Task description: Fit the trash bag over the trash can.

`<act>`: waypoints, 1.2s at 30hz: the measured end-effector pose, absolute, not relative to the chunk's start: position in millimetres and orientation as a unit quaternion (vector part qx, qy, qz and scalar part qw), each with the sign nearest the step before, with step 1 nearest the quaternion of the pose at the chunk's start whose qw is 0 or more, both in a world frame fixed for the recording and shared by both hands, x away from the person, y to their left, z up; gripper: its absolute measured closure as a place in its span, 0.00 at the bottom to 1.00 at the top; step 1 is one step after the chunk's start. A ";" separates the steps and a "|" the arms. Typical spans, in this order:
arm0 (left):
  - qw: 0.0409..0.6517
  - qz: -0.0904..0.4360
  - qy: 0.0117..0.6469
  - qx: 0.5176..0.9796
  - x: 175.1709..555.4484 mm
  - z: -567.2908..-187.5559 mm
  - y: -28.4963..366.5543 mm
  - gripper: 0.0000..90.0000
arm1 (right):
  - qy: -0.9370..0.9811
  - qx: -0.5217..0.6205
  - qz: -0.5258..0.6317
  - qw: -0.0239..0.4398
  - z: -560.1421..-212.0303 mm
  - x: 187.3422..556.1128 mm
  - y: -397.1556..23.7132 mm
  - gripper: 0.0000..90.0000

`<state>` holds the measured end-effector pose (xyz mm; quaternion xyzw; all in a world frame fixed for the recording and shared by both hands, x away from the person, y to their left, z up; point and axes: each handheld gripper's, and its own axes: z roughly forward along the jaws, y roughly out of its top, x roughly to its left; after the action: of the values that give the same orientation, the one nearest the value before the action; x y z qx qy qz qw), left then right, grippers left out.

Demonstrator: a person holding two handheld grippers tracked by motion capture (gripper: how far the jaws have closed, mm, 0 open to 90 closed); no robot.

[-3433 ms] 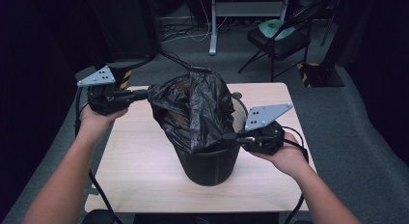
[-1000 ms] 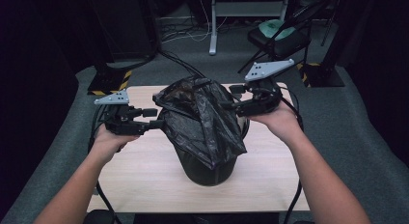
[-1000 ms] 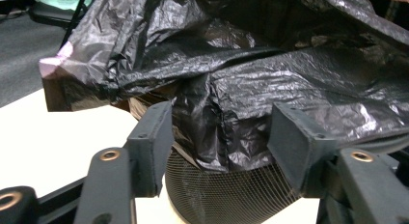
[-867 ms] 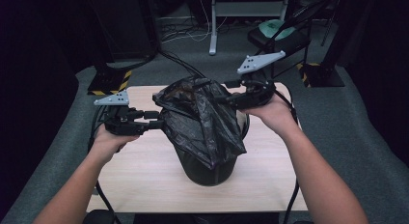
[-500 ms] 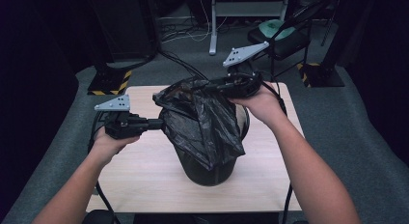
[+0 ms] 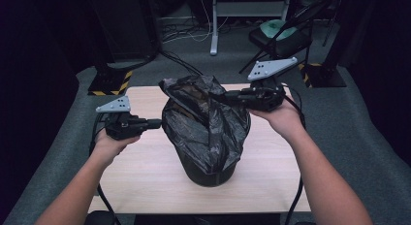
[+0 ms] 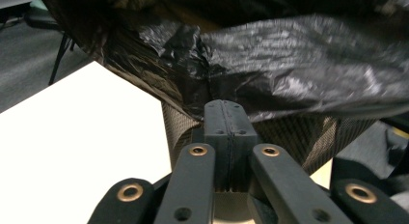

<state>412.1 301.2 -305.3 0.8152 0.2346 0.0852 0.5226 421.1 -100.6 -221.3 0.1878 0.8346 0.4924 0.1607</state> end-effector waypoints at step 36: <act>0.520 0.095 0.243 0.813 416.1 -283.6 289.4 0.93 | 0.816 0.198 0.522 0.149 -235.3 406.1 -128.0 0.93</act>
<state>416.1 289.4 -283.6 0.8135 0.2430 0.0953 0.5198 406.1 -128.0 -235.3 0.1984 0.8161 0.5219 0.1491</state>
